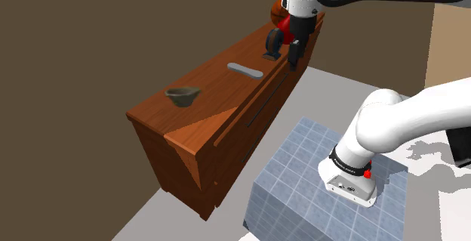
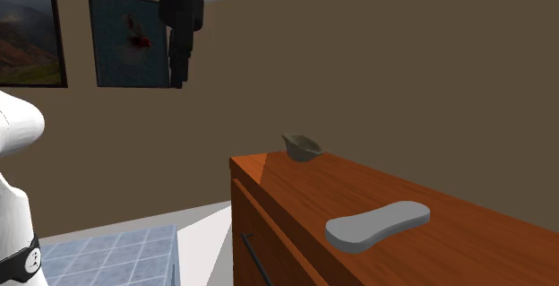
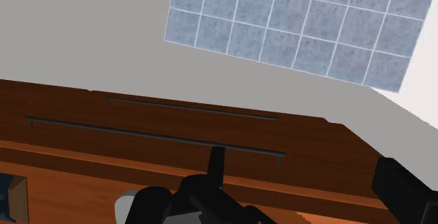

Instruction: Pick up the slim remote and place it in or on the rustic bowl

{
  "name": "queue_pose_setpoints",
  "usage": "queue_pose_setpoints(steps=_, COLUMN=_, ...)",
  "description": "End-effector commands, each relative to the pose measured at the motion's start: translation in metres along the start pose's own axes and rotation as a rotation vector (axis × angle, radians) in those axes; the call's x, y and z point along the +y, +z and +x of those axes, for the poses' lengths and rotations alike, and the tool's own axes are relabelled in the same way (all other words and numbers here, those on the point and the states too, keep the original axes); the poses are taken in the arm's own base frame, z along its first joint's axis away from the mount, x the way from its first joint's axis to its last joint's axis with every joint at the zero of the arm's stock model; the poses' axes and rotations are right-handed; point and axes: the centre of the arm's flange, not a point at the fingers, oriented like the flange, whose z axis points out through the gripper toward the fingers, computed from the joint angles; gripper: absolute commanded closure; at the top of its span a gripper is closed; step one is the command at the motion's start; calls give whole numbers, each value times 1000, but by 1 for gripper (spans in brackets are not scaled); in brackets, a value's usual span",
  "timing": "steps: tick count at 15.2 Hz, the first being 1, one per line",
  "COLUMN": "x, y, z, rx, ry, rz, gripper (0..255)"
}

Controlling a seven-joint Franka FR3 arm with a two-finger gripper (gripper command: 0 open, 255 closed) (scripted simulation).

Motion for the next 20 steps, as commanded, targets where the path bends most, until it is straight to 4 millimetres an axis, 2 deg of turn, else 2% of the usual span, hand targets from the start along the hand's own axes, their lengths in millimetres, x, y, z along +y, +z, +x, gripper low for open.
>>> queue_pose_setpoints(steps=1, x=0, y=0, z=0, rx=0, ry=0, rz=0, gripper=0)
queue_pose_setpoints(steps=20, x=131, y=112, z=179, rx=59, ry=42, rz=53, gripper=0)
